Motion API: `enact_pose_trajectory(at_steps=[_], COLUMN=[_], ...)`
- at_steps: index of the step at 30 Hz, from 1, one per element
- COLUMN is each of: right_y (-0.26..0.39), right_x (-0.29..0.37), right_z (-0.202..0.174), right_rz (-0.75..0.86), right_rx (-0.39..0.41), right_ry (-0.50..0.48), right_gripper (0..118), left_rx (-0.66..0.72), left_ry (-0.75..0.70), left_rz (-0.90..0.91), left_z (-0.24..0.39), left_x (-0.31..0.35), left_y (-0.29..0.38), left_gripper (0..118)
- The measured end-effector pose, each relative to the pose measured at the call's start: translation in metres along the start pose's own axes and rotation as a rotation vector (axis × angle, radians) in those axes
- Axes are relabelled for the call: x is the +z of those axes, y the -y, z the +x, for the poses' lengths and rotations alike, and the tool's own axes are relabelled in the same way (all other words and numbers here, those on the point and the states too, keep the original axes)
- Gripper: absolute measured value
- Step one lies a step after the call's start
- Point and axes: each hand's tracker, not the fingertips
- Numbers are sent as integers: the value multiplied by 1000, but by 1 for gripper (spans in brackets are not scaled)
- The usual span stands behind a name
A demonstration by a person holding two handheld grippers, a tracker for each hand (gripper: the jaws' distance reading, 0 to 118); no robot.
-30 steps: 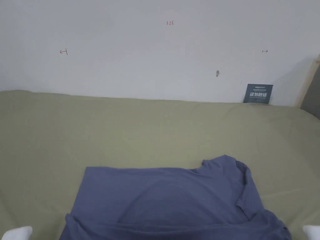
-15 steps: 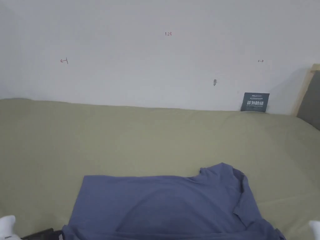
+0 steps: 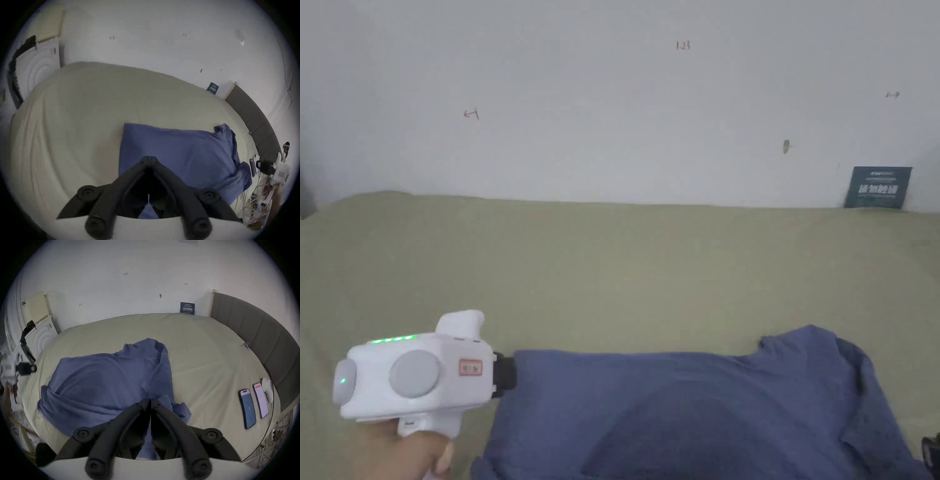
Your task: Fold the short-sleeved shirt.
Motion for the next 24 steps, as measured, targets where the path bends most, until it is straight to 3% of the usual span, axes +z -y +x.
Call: enact_pose_trajectory(at_steps=[1,2,4,5,8,12,14,15,16,17,18,19,20,21,24], right_y=[-1,-5,-5,-5,-8,-23,-40,-48,-60,-71,-82,-92,-100,-105,-123], right_x=[-3,-1,-4,-6,-13,-29,-43,-51,-62,-75,-89,-106,-126,-140,-187], right_z=[2,0,5,9,23,39,46,48,49,49,49,47,44,42,38], right_rz=[-3,-4,-8,-11,-32,-56,-64,-71,-89,-96,-103,-120,-154,-170,-214], right_rx=[1,-2,-3,2,2,-1,-15,-28,-38,-38,-38,-26,-10,15,64], right_ry=[-8,-10,-3,2,22,55,41,30,17,11,7,5,12,23,73], right_gripper=[7,7,7,7,7,7,7,7,8,15,37,78,103,111,105], left_rx=[2,11,37,48,61,-36,-85,-88,-72,-62,-79,-124,-162,-158,-125], left_ry=[-3,-19,-111,-117,-67,-175,-229,-245,-179,-104,-137,-175,-185,-174,-164], left_rz=[3,-20,-52,-80,-157,-217,-125,-96,-88,-92,-103,-113,-120,-123,-146], left_z=[-3,-6,-12,-15,-20,-7,2,2,3,6,10,8,10,10,3], left_x=[-19,-40,-75,-91,-128,-142,-128,-121,-116,-111,-109,-112,-112,-111,-119], left_y=[-14,-28,-49,-56,-61,-48,-43,-41,-38,-35,-33,-34,-33,-32,-34], left_gripper=[8,28,87,93,93,89,70,47,6,4,4,4,4,4,4])
